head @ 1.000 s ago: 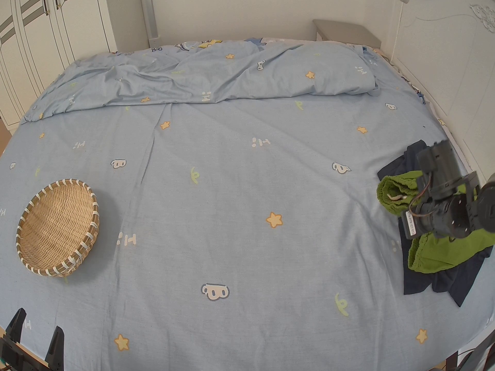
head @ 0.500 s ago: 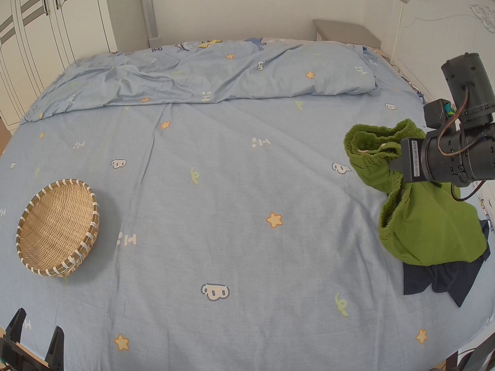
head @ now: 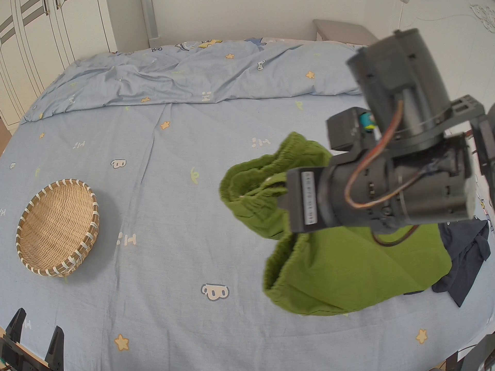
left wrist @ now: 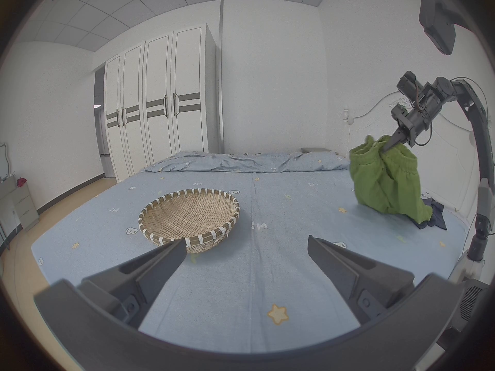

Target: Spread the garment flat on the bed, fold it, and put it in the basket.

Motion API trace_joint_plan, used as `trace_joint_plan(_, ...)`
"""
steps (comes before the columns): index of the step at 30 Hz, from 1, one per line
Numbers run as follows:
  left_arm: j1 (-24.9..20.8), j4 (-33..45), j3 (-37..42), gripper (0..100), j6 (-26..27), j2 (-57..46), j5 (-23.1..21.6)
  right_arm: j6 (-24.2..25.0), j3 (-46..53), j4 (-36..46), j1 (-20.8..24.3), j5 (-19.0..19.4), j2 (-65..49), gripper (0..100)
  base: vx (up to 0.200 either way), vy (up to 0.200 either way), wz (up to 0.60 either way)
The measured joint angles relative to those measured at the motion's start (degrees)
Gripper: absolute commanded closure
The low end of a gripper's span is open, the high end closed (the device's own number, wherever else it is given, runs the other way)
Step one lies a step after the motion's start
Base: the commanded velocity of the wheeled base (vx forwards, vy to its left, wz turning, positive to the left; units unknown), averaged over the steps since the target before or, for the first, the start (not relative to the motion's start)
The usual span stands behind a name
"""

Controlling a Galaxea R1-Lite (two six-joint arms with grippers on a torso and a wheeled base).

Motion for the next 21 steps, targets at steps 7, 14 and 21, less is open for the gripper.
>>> trace_joint_plan(7,0.0,0.0,0.0,0,0.02,0.0,-0.02,3.4,-10.95,-4.57,1.88,0.09,10.83,100,0.0,0.0,0.0)
trace_joint_plan(14,0.0,0.0,0.0,0,0.02,0.0,-0.02,6.3,-21.14,-5.34,1.49,0.02,19.59,0,0.0,0.0,0.0)
trace_joint_plan(21,0.0,0.0,0.0,0,0.09,0.0,-0.16,6.39,-24.26,-2.9,1.07,0.0,26.43,0,0.0,0.0,0.0)
